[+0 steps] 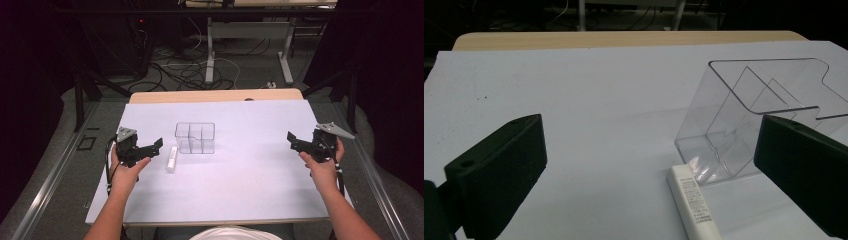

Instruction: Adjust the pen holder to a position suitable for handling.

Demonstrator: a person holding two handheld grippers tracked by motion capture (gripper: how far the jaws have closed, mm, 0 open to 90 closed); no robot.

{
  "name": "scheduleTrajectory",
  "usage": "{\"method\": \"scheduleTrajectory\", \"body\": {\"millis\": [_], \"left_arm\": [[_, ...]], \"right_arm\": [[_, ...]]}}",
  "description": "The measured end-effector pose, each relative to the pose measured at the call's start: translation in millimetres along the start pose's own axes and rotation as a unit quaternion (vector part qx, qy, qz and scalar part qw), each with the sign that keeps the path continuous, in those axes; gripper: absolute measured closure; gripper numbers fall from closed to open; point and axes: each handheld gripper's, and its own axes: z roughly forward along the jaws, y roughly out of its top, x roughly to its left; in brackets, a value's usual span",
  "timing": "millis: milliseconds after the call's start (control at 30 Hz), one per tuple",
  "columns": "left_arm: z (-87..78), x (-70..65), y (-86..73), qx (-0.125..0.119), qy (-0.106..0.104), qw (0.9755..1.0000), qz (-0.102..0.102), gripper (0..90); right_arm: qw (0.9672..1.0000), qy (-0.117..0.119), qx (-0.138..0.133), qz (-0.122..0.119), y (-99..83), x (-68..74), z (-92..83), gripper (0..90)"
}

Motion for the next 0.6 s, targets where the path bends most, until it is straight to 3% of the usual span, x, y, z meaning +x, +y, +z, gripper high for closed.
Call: {"method": "scheduleTrajectory", "body": {"millis": [67,100,200,333,467,600], "left_arm": [[0.3,-1.8,1.4,0.001,-0.003,1.0000,0.002,0.8],[0.7,-3.0,1.9,0.000,-0.003,1.0000,0.001,1.0],[0.7,-5.8,4.4,0.002,-0.008,1.0000,-0.002,1.7],[-0.2,-11.4,8.9,0.005,-0.012,0.9999,0.003,4.2],[-0.5,-16.8,15.1,0.007,-0.005,0.9999,0.012,8.4],[-1.6,-21.9,25.4,0.002,-0.007,1.0000,0.006,13.6]], "right_arm": [[0.9999,0.001,-0.004,0.013,-2.9,3.4,5.1,0.0],[0.9999,0.003,0.010,-0.003,-2.4,1.6,3.5,0.0],[0.9999,0.010,0.009,-0.009,-4.9,4.6,6.8,0.0],[0.9991,0.013,0.031,-0.026,-9.2,11.6,10.8,0.0],[0.9984,0.015,0.025,-0.048,-10.6,17.3,12.2,0.0],[0.9985,0.019,0.023,-0.046,-10.0,19.6,10.6,0.0]]}}
